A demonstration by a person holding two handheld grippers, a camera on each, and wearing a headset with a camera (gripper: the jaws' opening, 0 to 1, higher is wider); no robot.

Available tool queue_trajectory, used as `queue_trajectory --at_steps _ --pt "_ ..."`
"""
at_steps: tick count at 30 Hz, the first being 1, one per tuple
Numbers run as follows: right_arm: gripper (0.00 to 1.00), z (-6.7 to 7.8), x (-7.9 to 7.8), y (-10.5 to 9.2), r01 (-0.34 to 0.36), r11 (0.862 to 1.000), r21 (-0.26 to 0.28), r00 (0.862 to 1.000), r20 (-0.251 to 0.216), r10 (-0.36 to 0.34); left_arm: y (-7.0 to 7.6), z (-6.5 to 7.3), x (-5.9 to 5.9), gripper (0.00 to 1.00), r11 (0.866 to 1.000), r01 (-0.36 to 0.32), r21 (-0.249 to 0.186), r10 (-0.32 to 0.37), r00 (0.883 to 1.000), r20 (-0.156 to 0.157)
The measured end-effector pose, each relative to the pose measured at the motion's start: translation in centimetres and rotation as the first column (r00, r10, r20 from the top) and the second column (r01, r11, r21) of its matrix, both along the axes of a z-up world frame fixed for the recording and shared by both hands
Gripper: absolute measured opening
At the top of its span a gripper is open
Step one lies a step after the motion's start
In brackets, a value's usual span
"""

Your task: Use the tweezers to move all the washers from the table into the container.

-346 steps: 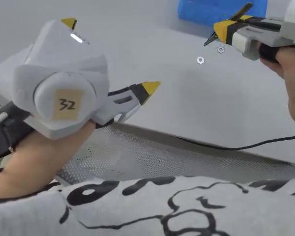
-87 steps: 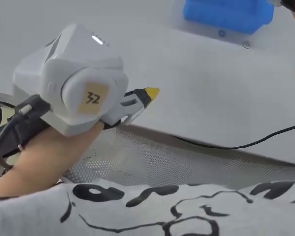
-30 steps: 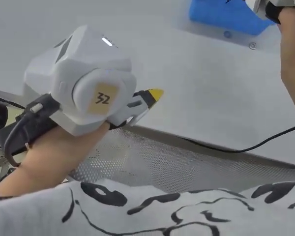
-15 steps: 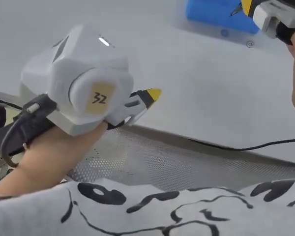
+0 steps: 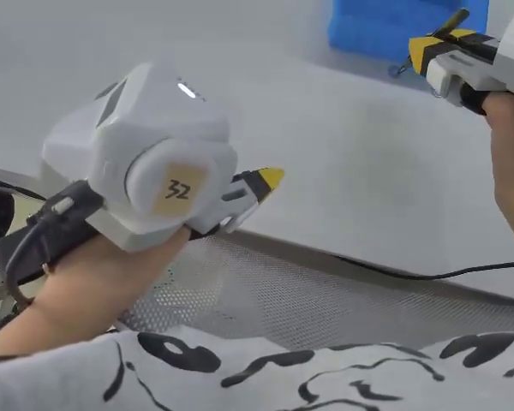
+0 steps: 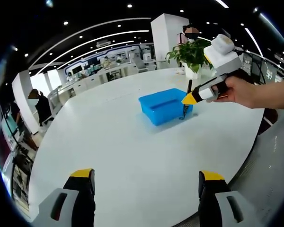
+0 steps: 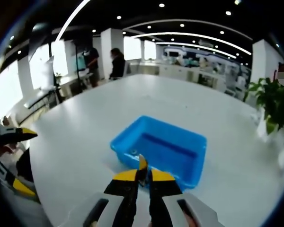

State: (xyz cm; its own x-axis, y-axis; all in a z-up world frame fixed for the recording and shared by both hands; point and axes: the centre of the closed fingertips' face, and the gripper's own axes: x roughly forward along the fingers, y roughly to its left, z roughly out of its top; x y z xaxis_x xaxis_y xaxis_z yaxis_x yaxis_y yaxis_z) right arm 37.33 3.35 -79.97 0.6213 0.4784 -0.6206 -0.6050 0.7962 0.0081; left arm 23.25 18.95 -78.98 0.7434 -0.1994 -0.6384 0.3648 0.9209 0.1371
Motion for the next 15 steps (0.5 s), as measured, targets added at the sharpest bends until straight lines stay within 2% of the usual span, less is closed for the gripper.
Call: queue_trajectory --at_steps 7,15 --pt "0.05 -0.83 0.16 0.12 -0.005 1.000 -0.023 1.000 -0.010 0.004 0.08 -0.06 0.00 0.92 1.000 -0.004 -0.004 0.004 1.000 -0.002" --pt "0.05 -0.78 0.46 -0.03 0.006 1.000 -0.025 1.000 -0.004 -0.006 0.03 -0.15 0.00 0.92 1.000 -0.001 0.000 0.001 1.000 -0.005"
